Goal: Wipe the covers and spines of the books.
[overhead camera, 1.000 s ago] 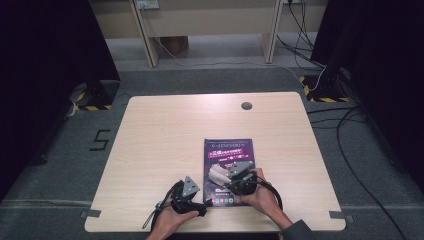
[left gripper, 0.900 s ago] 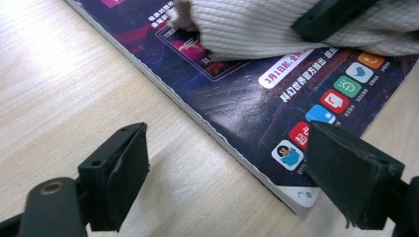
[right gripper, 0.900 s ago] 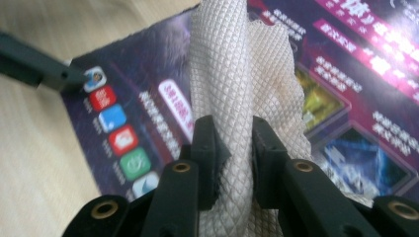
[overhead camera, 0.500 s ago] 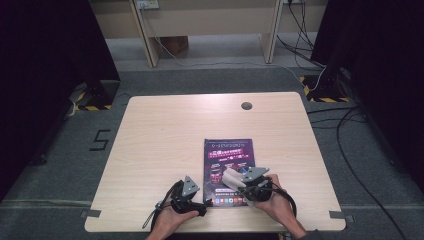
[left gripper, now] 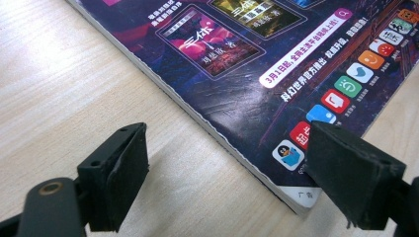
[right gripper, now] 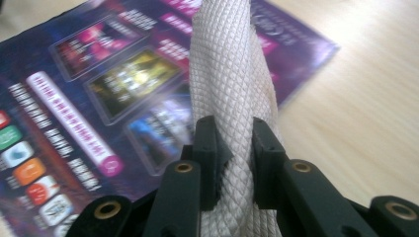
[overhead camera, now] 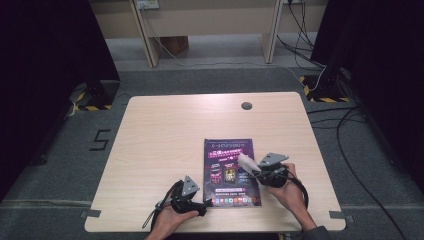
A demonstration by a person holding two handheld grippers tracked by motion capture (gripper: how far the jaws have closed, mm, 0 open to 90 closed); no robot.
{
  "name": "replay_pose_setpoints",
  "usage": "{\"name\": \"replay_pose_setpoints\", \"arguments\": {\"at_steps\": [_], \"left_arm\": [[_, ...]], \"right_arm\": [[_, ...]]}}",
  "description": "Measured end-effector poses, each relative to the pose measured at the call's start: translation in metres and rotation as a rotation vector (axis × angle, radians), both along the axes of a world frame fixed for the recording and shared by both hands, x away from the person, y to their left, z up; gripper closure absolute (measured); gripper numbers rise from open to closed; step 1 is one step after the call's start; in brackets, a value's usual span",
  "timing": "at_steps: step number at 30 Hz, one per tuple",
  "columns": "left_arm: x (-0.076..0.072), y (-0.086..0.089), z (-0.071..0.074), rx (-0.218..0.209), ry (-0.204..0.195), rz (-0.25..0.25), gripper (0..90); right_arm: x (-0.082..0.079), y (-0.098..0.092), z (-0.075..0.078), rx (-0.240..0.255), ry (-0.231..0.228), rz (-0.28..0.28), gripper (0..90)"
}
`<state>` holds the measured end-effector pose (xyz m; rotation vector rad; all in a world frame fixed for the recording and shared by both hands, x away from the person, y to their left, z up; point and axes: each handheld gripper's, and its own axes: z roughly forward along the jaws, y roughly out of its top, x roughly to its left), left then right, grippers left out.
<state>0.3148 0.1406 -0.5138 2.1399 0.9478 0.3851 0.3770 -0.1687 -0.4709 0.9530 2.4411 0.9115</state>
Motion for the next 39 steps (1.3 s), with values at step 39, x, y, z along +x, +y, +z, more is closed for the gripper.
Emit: {"name": "replay_pose_setpoints", "arguments": {"at_steps": [39], "left_arm": [[0.012, 0.005, 0.009, -0.078, 0.017, 0.029, 18.0]], "right_arm": [[0.024, -0.078, 0.001, 0.010, -0.008, -0.335, 57.0]]}}
